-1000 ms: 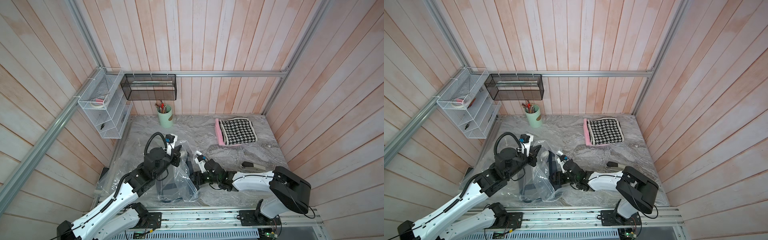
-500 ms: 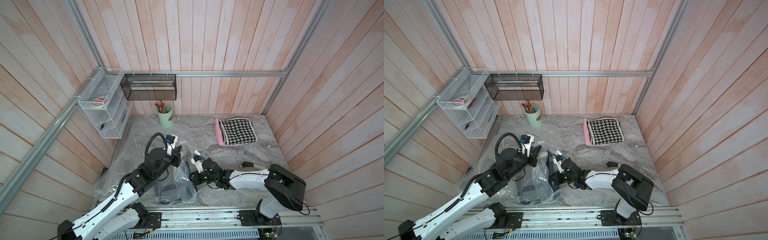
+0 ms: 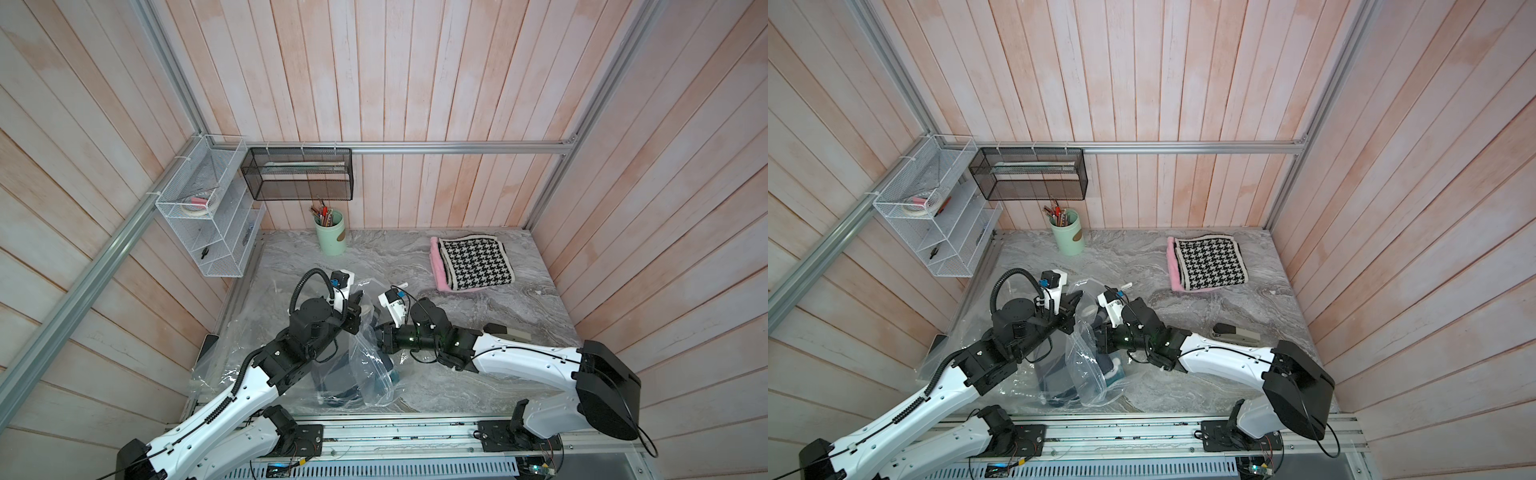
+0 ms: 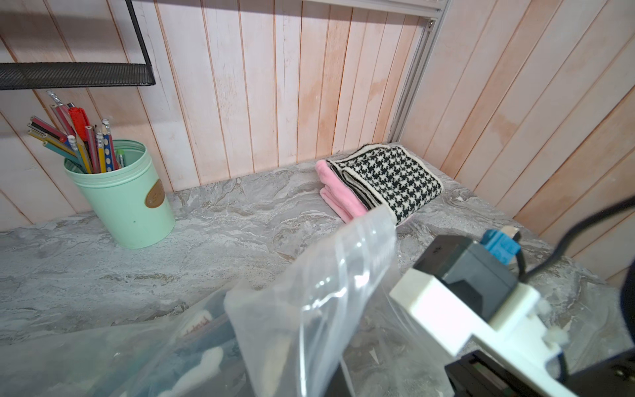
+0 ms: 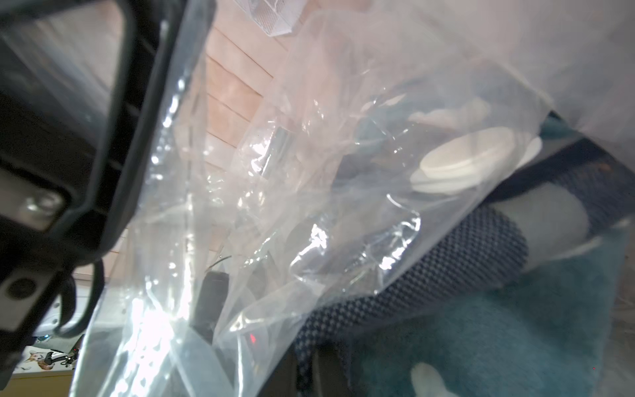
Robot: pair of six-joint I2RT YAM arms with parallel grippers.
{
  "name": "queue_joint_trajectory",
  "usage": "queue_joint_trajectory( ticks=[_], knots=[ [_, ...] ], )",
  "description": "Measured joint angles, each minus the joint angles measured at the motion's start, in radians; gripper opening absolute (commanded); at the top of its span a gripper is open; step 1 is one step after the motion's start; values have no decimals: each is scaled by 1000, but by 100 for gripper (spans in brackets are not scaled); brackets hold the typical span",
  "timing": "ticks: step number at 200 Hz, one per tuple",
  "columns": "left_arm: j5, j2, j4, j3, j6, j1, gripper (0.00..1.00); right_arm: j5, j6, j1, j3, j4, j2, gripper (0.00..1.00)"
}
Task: Take the blanket out of the vacuum bag
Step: Take out the blanket from the vacuum bag.
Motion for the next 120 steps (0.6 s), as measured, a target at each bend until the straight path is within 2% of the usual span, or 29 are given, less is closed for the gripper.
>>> queue_joint_trajectory(
  ticks=[28, 120],
  knots=[
    [-19, 1, 14, -11, 3, 0, 0, 31, 6, 5, 13, -71, -26, 0],
    [-67, 9, 48, -50, 8, 0, 0, 160, 11, 4, -11, -248, -277, 0]
  ],
)
